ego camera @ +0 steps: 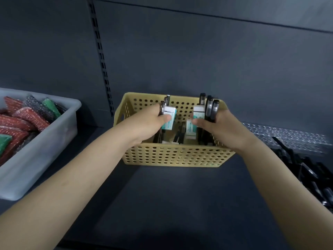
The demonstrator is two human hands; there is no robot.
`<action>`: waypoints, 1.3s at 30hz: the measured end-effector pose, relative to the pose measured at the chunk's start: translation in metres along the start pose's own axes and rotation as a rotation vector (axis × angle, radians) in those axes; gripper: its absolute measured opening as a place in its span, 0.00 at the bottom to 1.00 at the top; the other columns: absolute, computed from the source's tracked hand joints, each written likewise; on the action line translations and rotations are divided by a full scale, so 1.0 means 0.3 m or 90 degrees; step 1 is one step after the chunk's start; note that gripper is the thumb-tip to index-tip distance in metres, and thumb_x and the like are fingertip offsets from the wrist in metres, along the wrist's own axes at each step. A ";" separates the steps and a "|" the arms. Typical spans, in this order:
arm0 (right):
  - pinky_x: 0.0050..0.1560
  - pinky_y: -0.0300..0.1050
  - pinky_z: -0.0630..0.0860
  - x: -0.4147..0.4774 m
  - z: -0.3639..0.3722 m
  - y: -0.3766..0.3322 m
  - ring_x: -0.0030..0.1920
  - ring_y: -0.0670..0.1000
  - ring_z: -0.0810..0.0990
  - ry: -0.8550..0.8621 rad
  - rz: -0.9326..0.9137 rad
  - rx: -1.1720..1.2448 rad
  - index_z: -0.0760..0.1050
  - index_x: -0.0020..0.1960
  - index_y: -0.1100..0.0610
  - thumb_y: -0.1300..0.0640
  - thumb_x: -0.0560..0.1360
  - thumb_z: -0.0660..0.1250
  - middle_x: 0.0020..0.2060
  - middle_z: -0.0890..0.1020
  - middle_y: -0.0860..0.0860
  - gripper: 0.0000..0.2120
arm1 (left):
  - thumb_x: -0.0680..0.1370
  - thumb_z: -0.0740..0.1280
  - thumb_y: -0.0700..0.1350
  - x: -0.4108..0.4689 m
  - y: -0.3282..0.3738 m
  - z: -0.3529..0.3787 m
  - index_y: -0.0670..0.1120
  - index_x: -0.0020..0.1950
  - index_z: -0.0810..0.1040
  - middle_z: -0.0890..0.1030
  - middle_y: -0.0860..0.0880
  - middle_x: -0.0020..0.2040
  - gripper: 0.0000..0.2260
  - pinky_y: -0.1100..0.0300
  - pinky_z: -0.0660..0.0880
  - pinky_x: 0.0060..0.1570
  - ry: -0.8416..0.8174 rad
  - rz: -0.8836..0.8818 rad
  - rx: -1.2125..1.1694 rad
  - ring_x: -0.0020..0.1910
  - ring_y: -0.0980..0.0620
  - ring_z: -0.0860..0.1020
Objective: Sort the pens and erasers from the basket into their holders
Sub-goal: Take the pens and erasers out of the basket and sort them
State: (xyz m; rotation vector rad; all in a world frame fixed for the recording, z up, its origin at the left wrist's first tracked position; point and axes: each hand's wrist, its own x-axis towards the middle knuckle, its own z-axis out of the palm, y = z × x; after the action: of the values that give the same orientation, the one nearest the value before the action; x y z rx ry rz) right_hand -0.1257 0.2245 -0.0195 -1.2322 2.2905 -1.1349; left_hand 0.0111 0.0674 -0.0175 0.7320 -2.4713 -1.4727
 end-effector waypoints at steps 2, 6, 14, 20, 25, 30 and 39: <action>0.56 0.61 0.77 0.017 -0.015 -0.009 0.53 0.62 0.80 0.015 0.005 0.033 0.79 0.53 0.55 0.45 0.76 0.69 0.52 0.81 0.63 0.14 | 0.82 0.59 0.45 0.016 0.000 -0.019 0.48 0.66 0.72 0.75 0.51 0.65 0.12 0.51 0.65 0.68 0.010 -0.006 -0.043 0.65 0.52 0.71; 0.57 0.50 0.78 0.049 -0.015 -0.014 0.51 0.51 0.83 0.019 0.036 0.101 0.80 0.53 0.54 0.50 0.77 0.68 0.49 0.84 0.54 0.09 | 0.82 0.60 0.47 0.043 -0.004 -0.032 0.49 0.69 0.71 0.75 0.50 0.67 0.15 0.51 0.63 0.70 0.000 -0.010 -0.109 0.68 0.52 0.71; 0.61 0.50 0.77 0.096 0.004 -0.020 0.55 0.51 0.80 0.064 0.085 0.336 0.69 0.62 0.56 0.57 0.80 0.64 0.52 0.78 0.53 0.12 | 0.83 0.58 0.48 0.063 0.040 -0.020 0.48 0.73 0.67 0.70 0.50 0.71 0.18 0.58 0.56 0.69 0.013 -0.016 -0.302 0.69 0.56 0.65; 0.46 0.45 0.79 0.080 -0.028 -0.024 0.42 0.47 0.82 0.088 0.059 0.441 0.70 0.58 0.58 0.58 0.80 0.63 0.48 0.79 0.51 0.09 | 0.82 0.61 0.47 0.092 0.058 0.001 0.50 0.56 0.77 0.83 0.47 0.56 0.07 0.46 0.68 0.68 0.031 -0.021 -0.426 0.59 0.49 0.79; 0.37 0.42 0.77 0.033 -0.113 -0.046 0.34 0.47 0.78 0.150 0.040 0.449 0.72 0.53 0.57 0.56 0.78 0.66 0.36 0.80 0.47 0.07 | 0.82 0.60 0.47 0.090 0.150 0.035 0.47 0.61 0.76 0.84 0.49 0.54 0.11 0.52 0.75 0.59 0.014 0.059 -0.470 0.55 0.52 0.81; 0.25 0.39 0.69 -0.053 -0.228 -0.045 0.25 0.48 0.71 0.239 0.095 0.505 0.71 0.47 0.57 0.59 0.76 0.69 0.34 0.77 0.51 0.07 | 0.82 0.61 0.44 0.103 0.296 0.159 0.46 0.53 0.78 0.82 0.47 0.49 0.07 0.58 0.76 0.52 0.001 0.086 -0.510 0.47 0.52 0.80; 0.25 0.36 0.68 -0.266 -0.436 0.115 0.26 0.46 0.69 0.280 0.127 0.564 0.77 0.49 0.58 0.52 0.69 0.74 0.40 0.78 0.53 0.14 | 0.77 0.65 0.52 0.092 0.506 0.546 0.48 0.56 0.80 0.84 0.47 0.51 0.12 0.44 0.76 0.58 0.026 0.154 -0.320 0.52 0.47 0.82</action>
State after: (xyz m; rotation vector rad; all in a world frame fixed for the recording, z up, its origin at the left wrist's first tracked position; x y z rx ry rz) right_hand -0.1745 0.3653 0.0304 -0.4281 1.7007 -2.1448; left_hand -0.1250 0.2406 0.0294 0.3477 -1.9418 -1.8406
